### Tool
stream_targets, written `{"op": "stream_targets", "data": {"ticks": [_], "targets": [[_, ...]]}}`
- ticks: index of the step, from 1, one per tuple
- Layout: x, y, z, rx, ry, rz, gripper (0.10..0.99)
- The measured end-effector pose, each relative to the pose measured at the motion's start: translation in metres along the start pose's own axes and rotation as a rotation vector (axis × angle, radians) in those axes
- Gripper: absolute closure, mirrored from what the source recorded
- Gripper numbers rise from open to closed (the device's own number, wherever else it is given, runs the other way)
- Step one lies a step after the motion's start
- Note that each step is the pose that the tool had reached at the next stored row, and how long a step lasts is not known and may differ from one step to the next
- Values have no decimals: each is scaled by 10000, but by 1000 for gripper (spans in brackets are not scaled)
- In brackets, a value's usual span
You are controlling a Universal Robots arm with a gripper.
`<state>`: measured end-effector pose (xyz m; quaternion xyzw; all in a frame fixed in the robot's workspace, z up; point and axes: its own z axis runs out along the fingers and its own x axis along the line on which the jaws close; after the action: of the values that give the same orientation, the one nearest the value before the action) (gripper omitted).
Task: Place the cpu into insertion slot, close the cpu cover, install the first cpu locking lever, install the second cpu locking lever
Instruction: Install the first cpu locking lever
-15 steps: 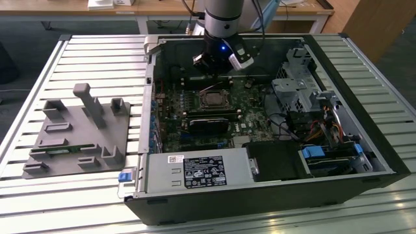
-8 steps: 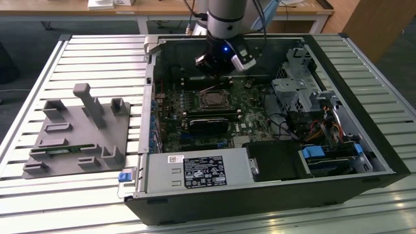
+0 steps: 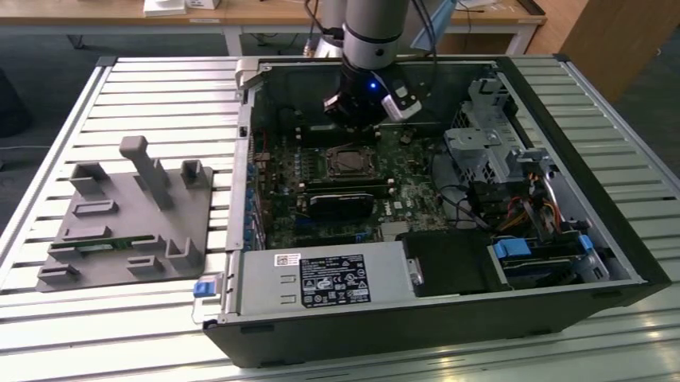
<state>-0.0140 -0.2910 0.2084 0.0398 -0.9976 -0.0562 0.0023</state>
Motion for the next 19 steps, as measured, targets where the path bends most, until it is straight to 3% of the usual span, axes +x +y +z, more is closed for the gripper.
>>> {"op": "stream_targets", "data": {"ticks": [9,19], "targets": [[-4,-9,73,35,3,0,980],[-4,-8,66,43,3,1,980]]}}
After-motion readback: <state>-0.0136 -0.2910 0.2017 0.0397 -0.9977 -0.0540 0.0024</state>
